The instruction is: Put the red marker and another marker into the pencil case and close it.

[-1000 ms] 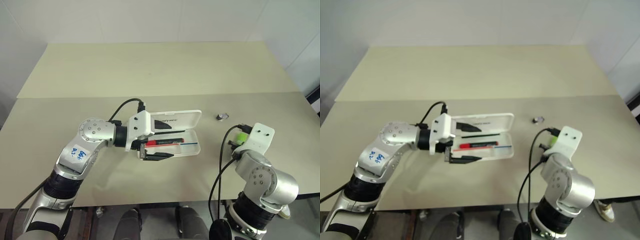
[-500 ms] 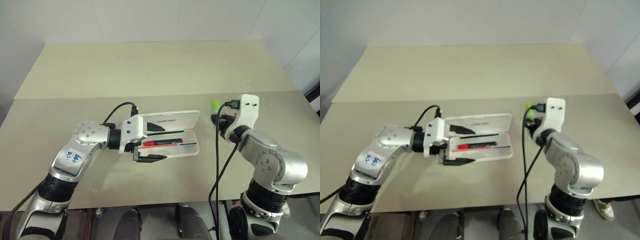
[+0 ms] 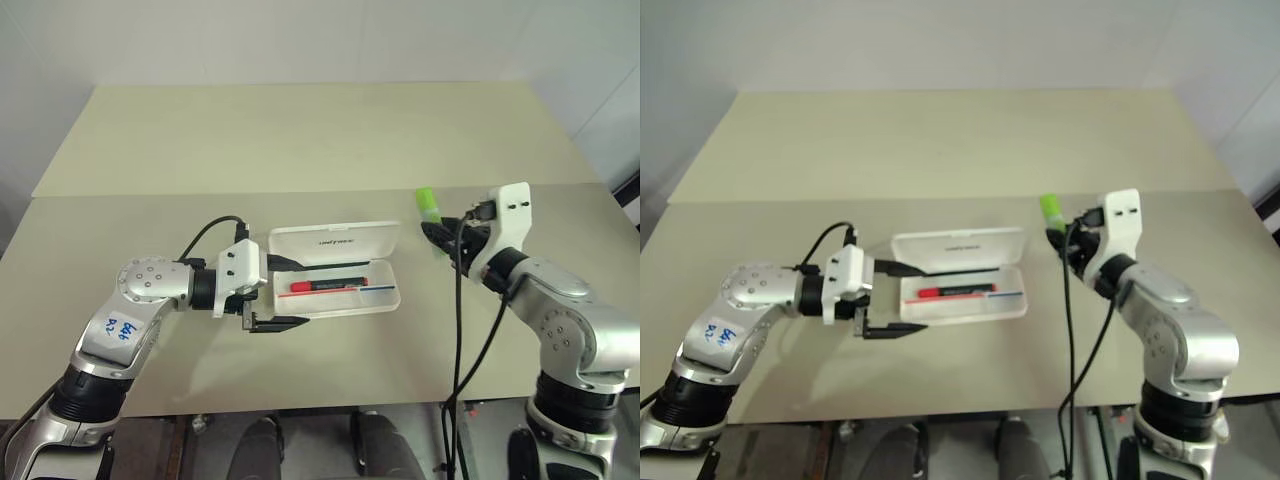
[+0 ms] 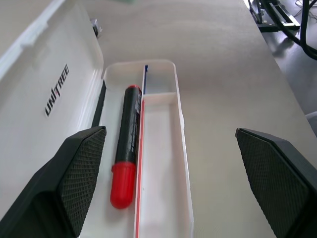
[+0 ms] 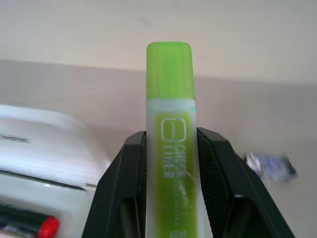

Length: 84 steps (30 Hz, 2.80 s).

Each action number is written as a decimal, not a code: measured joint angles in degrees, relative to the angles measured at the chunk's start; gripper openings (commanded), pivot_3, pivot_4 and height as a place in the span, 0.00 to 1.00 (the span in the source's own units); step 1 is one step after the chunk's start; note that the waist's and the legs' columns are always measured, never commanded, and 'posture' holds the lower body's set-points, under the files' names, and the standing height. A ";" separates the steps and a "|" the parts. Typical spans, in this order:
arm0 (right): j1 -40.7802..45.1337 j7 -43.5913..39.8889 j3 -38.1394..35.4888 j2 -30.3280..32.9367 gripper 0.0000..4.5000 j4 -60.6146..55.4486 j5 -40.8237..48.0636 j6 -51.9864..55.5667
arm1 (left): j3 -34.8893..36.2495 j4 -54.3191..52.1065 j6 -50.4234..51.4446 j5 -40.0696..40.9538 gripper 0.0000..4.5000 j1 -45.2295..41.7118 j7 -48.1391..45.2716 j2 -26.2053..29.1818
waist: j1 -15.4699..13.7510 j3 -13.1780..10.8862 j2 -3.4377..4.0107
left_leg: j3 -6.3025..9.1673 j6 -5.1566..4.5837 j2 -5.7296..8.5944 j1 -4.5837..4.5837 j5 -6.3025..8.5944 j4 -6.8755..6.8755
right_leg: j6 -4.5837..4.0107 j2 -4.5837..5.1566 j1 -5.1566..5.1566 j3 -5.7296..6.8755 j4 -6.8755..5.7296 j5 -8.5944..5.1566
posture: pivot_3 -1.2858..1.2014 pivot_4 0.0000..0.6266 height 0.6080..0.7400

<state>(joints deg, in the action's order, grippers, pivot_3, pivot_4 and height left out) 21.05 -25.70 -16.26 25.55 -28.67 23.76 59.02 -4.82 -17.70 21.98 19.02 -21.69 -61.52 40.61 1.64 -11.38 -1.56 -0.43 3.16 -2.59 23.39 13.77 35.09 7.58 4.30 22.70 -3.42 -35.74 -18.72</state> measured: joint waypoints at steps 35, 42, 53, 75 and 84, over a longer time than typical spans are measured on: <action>-14.97 -16.44 2.02 16.09 0.24 -6.39 13.86 -11.14 | 4.21 0.40 -3.97 0.82 1.00 4.76 -1.33 3.24 | -0.01 0.00 -0.01 | -0.03 0.03 -0.16 -0.13 0.02 0.16 | 0.00 -0.21 -0.10 -0.14 -0.16 0.01 | 0.52 0.24 1.00; -9.60 -25.89 12.46 20.57 0.24 -5.14 11.89 -17.11 | 5.92 0.11 -3.94 1.16 1.00 5.55 -1.23 4.57 | 0.22 -0.02 -0.04 | -0.06 0.04 -0.17 -0.15 0.02 0.41 | -0.02 -0.20 -0.16 -0.15 -0.18 0.05 | 0.52 0.24 1.00; 5.09 -36.99 28.89 16.81 0.24 9.53 -1.28 -34.58 | 8.01 -1.73 -5.06 1.54 1.00 9.88 -2.27 7.08 | 0.00 -0.02 -0.05 | -0.06 0.05 -0.19 -0.11 0.03 0.46 | -0.03 -0.19 -0.15 -0.12 -0.21 0.04 | 0.52 0.24 1.00; 16.30 -44.47 40.27 2.63 0.24 29.75 -13.79 -50.28 | 8.30 -3.99 -5.07 1.55 1.00 11.53 0.78 7.02 | 0.08 -0.02 -0.04 | -0.08 0.06 -0.21 -0.13 0.04 0.58 | -0.02 -0.19 -0.14 -0.10 -0.40 0.06 | 0.52 0.24 1.00; 19.13 -45.52 40.65 0.33 0.24 37.95 -16.98 -56.99 | 8.29 -4.10 -4.85 1.58 1.00 11.88 0.96 7.02 | 0.19 -0.02 -0.04 | -0.08 0.06 -0.21 -0.18 0.04 0.87 | -0.03 -0.19 -0.15 -0.10 -0.71 0.05 | 0.52 0.24 1.00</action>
<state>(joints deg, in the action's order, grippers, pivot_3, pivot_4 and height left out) 40.18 -71.23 24.38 25.88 9.28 6.77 2.03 3.47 -21.79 17.12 20.60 -9.80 -60.56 47.63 1.83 -11.41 -1.60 -0.50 3.22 -2.81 23.21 13.81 35.95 7.55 4.11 22.56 -3.52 -36.45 -18.67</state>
